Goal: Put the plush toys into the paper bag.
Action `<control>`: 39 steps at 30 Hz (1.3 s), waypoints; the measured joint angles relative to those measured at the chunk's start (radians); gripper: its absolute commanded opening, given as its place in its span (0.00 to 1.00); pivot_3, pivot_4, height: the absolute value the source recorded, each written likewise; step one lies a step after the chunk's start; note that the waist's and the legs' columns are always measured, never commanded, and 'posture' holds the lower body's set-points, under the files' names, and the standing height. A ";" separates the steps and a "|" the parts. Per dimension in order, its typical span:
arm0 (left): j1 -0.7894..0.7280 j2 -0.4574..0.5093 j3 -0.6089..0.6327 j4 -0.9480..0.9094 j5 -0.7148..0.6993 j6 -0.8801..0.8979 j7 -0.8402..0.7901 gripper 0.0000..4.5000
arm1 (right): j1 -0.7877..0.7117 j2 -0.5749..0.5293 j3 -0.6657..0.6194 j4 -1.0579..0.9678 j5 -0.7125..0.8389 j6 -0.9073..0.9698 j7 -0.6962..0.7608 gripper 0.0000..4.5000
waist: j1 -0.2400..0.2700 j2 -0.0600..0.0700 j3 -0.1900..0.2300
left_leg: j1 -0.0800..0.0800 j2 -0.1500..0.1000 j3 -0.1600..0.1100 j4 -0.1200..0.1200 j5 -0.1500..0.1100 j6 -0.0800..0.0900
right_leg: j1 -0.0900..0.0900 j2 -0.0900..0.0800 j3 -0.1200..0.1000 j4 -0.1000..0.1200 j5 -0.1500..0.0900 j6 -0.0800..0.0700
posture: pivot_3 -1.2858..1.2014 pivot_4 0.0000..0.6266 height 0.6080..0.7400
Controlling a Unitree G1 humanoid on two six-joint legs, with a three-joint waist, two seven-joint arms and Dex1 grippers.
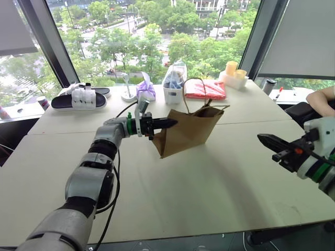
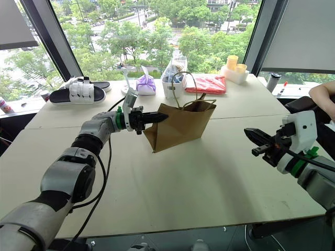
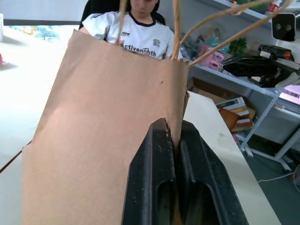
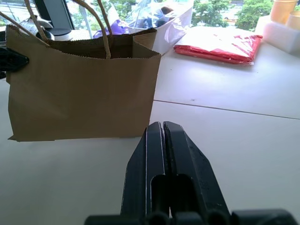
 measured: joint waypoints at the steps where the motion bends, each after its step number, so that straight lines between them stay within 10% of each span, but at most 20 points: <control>1: 0.000 0.000 0.000 0.000 0.001 0.000 -0.001 0.01 | 0.000 0.000 0.002 0.001 0.000 -0.001 -0.001 0.00 | 0.000 0.000 0.000 | 0.000 0.000 0.000 0.000 0.000 0.000 | 0.000 0.000 0.000 0.000 0.000 0.000 | 0.52 0.24 1.00; 17: -0.071 0.012 0.029 0.049 -0.075 0.145 -0.184 0.01 | 0.015 -0.058 -0.018 0.002 0.029 -0.006 -0.015 0.00 | -0.003 0.000 0.000 | 0.000 0.000 0.000 0.000 0.000 0.000 | 0.000 0.000 0.000 0.001 0.000 0.001 | 0.52 0.24 1.00; 35: 0.147 -0.004 0.060 0.037 0.054 -0.276 -0.013 0.01 | -0.023 -0.073 0.074 0.040 0.023 -0.049 -0.011 0.00 | 0.001 0.000 0.000 | 0.000 0.000 0.000 0.002 0.000 0.000 | 0.000 0.000 0.000 0.001 0.000 0.001 | 0.52 0.24 1.00; 39: 0.192 0.052 0.036 0.005 0.101 -0.257 0.009 0.31 | -0.036 -0.073 0.115 0.057 0.007 -0.068 0.002 0.00 | 0.001 0.000 0.000 | 0.000 0.000 0.000 0.002 0.000 0.000 | 0.000 0.000 0.000 0.002 0.000 0.001 | 0.52 0.24 1.00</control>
